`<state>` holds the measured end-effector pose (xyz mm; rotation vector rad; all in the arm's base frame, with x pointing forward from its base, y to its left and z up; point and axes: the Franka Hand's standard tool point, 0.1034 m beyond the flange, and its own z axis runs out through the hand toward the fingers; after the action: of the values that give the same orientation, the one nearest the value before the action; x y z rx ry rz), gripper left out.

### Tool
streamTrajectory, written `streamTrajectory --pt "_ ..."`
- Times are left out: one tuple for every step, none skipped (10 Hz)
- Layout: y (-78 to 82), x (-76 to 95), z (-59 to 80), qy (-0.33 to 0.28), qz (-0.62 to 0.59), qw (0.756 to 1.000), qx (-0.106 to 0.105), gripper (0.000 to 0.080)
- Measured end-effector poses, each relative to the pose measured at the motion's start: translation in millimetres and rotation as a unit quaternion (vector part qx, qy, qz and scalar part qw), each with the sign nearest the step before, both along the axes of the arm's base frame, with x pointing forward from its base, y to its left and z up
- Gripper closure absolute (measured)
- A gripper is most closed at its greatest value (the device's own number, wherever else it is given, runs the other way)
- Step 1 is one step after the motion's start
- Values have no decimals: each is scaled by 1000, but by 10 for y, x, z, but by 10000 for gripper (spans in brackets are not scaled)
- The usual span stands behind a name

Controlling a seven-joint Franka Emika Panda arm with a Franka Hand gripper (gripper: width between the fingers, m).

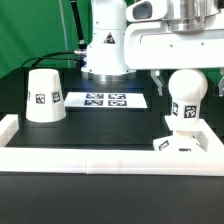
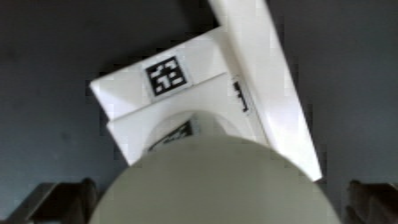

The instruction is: Assemble lamp

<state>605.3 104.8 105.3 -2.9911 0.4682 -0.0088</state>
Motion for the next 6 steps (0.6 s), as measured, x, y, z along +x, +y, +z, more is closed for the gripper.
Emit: streamTrajectory --pt "-10 6 5 -6 54 998 -7 101" --pt "-20 14 10 -12 108 994 -14 101" --pt "-27 16 11 -17 158 987 -19 101" --pt "-22 23 20 -21 189 981 -21 101" --pt "-21 31 28 -25 231 972 -27 101" --pt "-26 38 33 -29 279 959 -32 101"
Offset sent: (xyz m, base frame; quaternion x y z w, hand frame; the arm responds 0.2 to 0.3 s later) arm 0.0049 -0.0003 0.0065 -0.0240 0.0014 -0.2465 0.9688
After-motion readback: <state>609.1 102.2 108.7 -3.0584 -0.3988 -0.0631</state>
